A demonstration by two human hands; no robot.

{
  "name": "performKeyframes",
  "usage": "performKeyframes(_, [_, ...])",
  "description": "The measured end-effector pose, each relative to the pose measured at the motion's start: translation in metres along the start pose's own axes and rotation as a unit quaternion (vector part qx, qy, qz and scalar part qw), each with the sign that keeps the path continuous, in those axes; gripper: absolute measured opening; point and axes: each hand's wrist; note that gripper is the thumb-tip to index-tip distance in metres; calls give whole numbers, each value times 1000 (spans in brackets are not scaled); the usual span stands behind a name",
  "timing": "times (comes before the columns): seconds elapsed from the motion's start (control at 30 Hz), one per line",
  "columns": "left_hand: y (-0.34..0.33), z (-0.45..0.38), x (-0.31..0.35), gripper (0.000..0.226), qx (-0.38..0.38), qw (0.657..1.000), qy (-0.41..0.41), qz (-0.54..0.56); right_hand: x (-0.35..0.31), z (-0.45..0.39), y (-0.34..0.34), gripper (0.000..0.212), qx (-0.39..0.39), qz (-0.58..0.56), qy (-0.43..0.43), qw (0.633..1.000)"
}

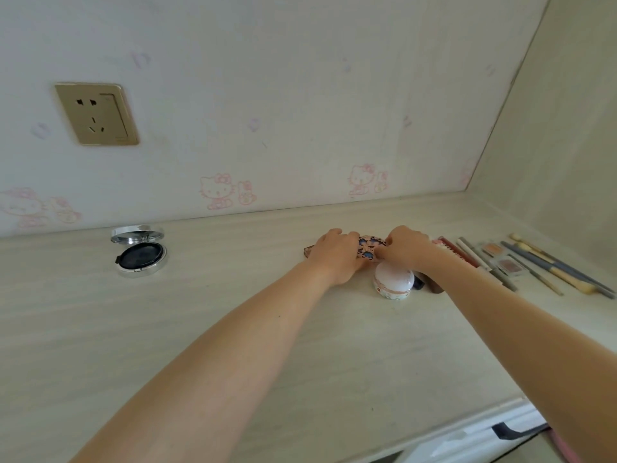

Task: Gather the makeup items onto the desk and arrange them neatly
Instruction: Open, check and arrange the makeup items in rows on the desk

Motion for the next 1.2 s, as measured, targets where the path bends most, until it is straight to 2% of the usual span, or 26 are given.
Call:
performKeyframes(0.1, [0, -1, 0, 44, 15, 999, 11, 34, 1, 2, 0, 29, 13, -107, 1, 994])
performKeyframes(0.17, [2, 0, 2, 39, 43, 998, 3, 50, 0, 4, 1, 27, 40, -215, 11, 976])
performKeyframes(0.23, [6, 3, 4, 37, 84, 992, -20, 93, -2, 8, 5, 25, 67, -309, 21, 949])
performKeyframes(0.33, [18, 13, 12, 53, 138, 969, -67, 192, -6, 11, 13, 25, 69, -442, 37, 894])
performKeyframes(0.5, [33, 33, 15, 73, 174, 926, -74, 326, -13, 25, 23, 15, 59, -561, 70, 823])
performKeyframes(0.67, [41, 61, 8, 79, 156, 862, -27, 481, -24, 54, 21, 19, 22, -628, 122, 769])
performKeyframes(0.7, [42, 67, 5, 75, 151, 837, -13, 525, -27, 60, 19, 20, 17, -636, 130, 760])
performKeyframes(0.8, [49, 87, -4, 46, 123, 716, 1, 687, -38, 80, 11, 15, 9, -656, 145, 740])
performKeyframes(0.87, [52, 102, -10, 22, 101, 678, 2, 729, -48, 93, 4, 12, -6, -668, 156, 728])
performKeyframes(0.93, [53, 119, -17, 18, 74, 661, 8, 747, -58, 105, -4, 14, -39, -685, 169, 707])
performKeyframes(1.03, [54, 145, -30, 22, 67, 663, 15, 745, -74, 119, -17, 19, -77, -696, 178, 692])
performKeyframes(1.2, [51, 186, -57, 23, 94, 656, 44, 748, -104, 139, -41, 23, -84, -658, 188, 724])
Point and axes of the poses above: each hand's wrist, its own z-axis away from the middle knuckle, its own y-axis out of the back of the hand, x = y × z, and after that the axes turned 10 degrees about -x, right-handed
